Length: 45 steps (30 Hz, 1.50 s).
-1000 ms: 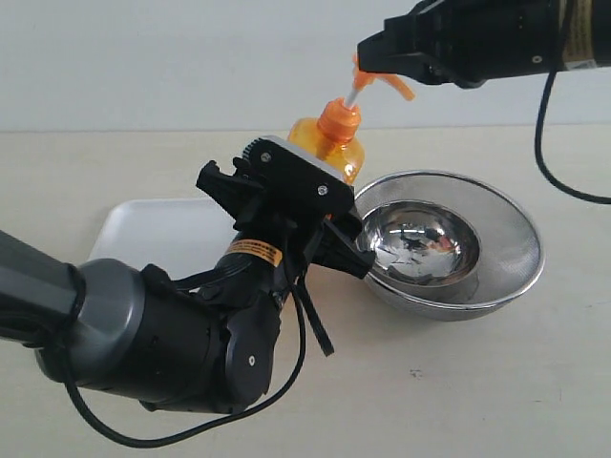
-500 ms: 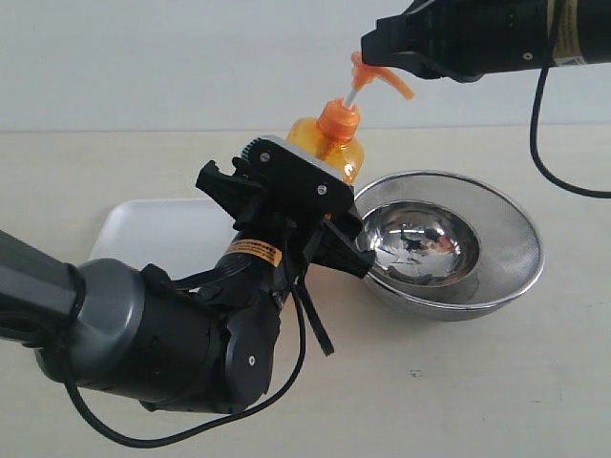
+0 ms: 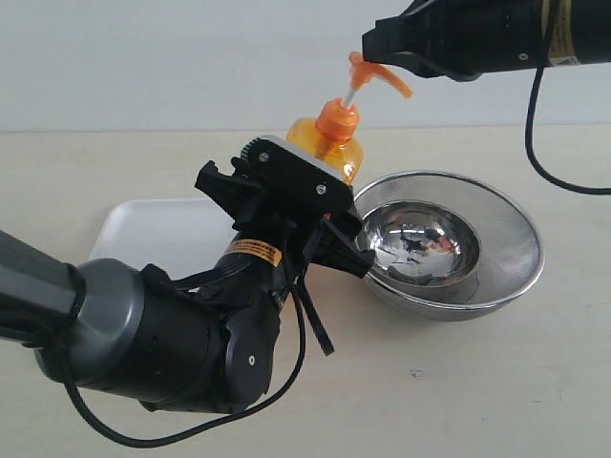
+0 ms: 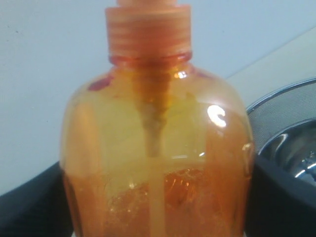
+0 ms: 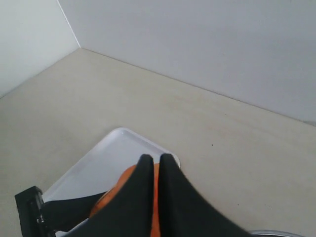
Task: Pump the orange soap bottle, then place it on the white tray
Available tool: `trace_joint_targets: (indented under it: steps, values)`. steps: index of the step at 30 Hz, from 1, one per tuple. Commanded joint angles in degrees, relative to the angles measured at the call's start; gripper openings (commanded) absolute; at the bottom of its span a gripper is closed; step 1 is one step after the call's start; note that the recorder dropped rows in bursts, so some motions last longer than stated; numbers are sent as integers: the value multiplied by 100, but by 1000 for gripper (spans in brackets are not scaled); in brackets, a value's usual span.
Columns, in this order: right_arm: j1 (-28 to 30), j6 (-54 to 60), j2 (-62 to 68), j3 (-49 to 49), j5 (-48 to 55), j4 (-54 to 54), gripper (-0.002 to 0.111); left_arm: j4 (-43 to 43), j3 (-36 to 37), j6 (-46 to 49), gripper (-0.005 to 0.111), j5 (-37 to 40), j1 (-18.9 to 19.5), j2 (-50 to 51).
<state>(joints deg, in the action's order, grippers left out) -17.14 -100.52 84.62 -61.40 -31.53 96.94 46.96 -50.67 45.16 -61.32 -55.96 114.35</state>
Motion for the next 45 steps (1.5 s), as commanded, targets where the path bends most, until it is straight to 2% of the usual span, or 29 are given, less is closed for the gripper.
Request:
trace_joint_targets:
  steps: [1, 7, 45]
  values:
    - [-1, 40, 136, 17, -232, 148, 0, -158, -74, 32, 5, -321, 6, -138]
    - [-1, -250, 139, 17, -286, 300, 0, -158, -74, 32, 5, -331, 6, -138]
    - [-11, -121, 604, 245, -706, 300, 0, -181, -74, 32, 5, -372, 6, -138]
